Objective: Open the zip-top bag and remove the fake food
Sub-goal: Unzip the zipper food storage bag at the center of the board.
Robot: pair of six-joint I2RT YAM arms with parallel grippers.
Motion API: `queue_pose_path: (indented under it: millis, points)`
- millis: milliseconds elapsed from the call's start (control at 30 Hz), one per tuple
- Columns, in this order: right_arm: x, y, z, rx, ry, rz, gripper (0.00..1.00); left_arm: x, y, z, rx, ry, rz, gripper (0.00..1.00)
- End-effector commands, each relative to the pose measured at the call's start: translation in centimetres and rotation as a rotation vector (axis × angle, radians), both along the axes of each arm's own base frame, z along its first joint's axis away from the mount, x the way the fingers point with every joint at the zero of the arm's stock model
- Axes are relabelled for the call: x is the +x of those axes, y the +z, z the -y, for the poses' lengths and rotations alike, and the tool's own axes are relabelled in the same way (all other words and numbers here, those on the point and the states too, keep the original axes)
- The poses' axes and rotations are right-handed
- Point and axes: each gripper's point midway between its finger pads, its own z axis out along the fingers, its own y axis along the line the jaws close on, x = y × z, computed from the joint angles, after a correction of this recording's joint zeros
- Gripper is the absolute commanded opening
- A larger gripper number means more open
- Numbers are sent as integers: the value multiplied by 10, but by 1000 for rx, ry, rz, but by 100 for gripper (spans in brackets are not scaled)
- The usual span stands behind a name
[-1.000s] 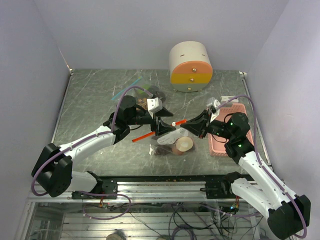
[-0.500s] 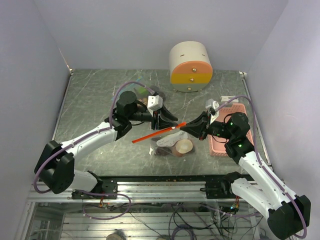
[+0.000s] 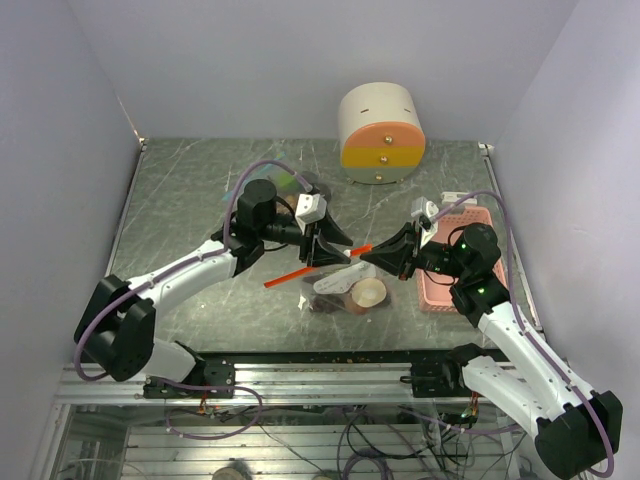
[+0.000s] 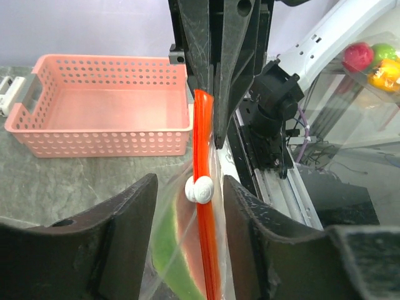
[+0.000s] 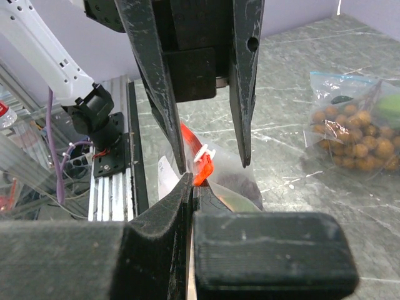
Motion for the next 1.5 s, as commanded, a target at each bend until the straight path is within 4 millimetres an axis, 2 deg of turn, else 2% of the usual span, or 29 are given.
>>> queue_pose_path:
  millis: [0, 100, 200, 367, 433, 467, 567, 800, 1067, 1267, 1367, 1467]
  points:
    - [-5, 29, 0, 33, 20, 98, 0, -3, 9, 2, -20, -71, 20, 55]
    - [-5, 30, 0, 35, 16, 102, 0, -1, 6, 2, -12, -78, 17, 50]
    - [-5, 31, 0, 35, 15, 102, 0, -2, 7, 2, -16, -88, 13, 36]
    - [-5, 28, 0, 32, 16, 96, 0, -2, 13, 1, -29, -77, 25, 27]
    - [-4, 27, 0, 31, 15, 94, 0, -3, 16, 0, -33, -79, 31, 11]
    - [-4, 27, 0, 31, 13, 93, 0, -3, 16, 0, -35, -80, 32, 7]
    - [-3, 25, 0, 28, 11, 89, 0, -3, 19, -1, -48, -70, 40, 7]
    - [-3, 24, 0, 26, 9, 89, 0, -2, 25, -3, -59, -45, 49, 18]
    - [-3, 23, 0, 26, 8, 87, 0, 1, 29, -2, -63, -34, 53, 20]
    - [-2, 21, 0, 25, 8, 82, 0, 1, 29, -2, -70, -31, 47, 31]
    - [-2, 21, 0, 26, 8, 82, 0, 0, 28, -2, -67, -37, 43, 30]
    - [-2, 20, 0, 25, 7, 78, 0, 0, 28, -2, -62, -45, 40, 23]
